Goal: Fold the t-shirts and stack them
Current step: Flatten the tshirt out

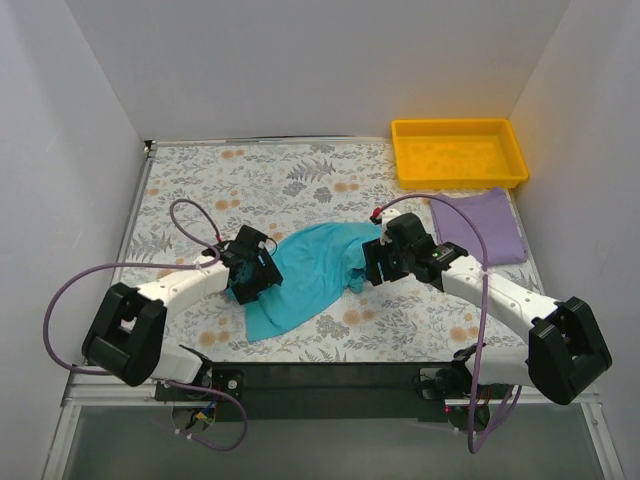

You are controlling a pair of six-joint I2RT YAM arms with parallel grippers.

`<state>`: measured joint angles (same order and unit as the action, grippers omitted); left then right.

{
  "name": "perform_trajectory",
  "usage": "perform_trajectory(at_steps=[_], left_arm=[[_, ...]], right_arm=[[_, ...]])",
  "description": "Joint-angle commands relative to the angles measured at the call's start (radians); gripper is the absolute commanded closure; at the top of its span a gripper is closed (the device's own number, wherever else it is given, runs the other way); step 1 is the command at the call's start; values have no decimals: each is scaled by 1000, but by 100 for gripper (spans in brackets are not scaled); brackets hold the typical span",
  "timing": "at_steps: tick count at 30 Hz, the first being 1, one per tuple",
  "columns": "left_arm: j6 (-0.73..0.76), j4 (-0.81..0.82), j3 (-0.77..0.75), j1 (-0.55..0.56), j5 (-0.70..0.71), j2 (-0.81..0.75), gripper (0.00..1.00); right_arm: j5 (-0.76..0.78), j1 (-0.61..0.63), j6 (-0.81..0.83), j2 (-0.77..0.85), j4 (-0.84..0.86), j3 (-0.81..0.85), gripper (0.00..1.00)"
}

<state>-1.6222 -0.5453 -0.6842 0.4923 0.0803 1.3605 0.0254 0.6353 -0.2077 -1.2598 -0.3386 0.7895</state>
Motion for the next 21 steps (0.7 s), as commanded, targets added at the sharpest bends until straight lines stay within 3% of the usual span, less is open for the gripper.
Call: perform_trajectory(at_steps=[1, 6, 9, 13, 21], left_arm=[[67, 100, -78, -26, 128, 123, 35], [191, 108, -277, -129, 154, 333, 33], [209, 25, -379, -141, 179, 319, 27], [162, -45, -304, -141, 220, 171, 23], [21, -114, -36, -172, 259, -80, 25]], right_arm=[[-6, 1, -9, 25, 38, -29, 39], [28, 1, 14, 36, 65, -44, 39], [27, 1, 16, 42, 64, -30, 39], [21, 1, 5, 59, 64, -22, 39], [-18, 1, -16, 85, 66, -26, 39]])
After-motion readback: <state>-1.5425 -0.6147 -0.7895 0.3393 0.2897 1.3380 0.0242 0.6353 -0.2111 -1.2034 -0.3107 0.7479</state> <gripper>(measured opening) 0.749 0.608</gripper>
